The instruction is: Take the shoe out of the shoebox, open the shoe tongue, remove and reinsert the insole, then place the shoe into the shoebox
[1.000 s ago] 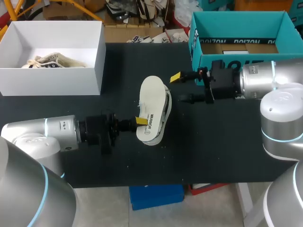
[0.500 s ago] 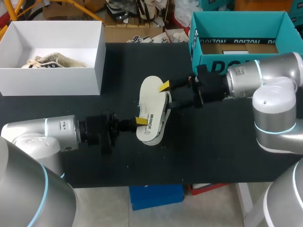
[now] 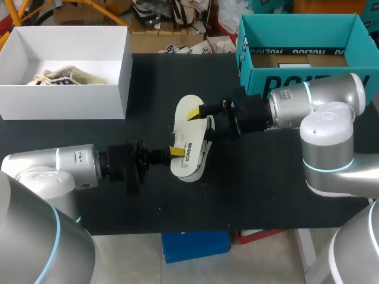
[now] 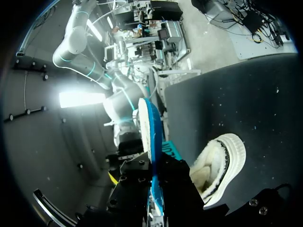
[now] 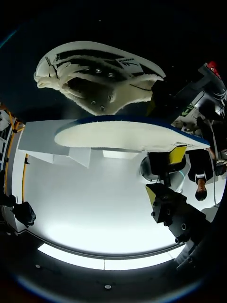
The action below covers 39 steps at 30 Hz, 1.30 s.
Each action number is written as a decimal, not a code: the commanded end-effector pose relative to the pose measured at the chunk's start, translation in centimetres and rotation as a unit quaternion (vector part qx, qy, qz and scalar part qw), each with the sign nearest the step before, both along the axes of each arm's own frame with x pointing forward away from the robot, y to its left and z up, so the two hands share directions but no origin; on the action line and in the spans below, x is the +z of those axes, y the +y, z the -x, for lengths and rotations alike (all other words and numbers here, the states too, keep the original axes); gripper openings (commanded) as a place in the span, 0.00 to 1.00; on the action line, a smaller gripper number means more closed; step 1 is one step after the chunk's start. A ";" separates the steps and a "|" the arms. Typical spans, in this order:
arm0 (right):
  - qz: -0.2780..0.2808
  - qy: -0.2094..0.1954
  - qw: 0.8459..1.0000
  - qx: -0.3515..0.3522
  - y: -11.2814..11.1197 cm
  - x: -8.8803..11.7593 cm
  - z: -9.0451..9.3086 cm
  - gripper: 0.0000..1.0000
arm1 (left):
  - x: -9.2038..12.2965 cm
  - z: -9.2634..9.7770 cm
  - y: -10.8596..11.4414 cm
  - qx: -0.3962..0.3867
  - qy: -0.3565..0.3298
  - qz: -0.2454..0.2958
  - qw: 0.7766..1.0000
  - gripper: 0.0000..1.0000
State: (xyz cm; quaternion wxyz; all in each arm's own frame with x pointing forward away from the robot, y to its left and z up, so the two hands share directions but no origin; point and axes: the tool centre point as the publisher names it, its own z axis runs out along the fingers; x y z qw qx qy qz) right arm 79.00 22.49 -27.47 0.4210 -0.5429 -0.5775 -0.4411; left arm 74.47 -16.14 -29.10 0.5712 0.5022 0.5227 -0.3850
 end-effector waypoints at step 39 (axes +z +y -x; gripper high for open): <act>-0.016 0.015 0.999 -0.033 1.4 -1.7 0.1 0.00 | 0.3 0.3 1.7 0.038 0.012 -0.120 0.992 1.00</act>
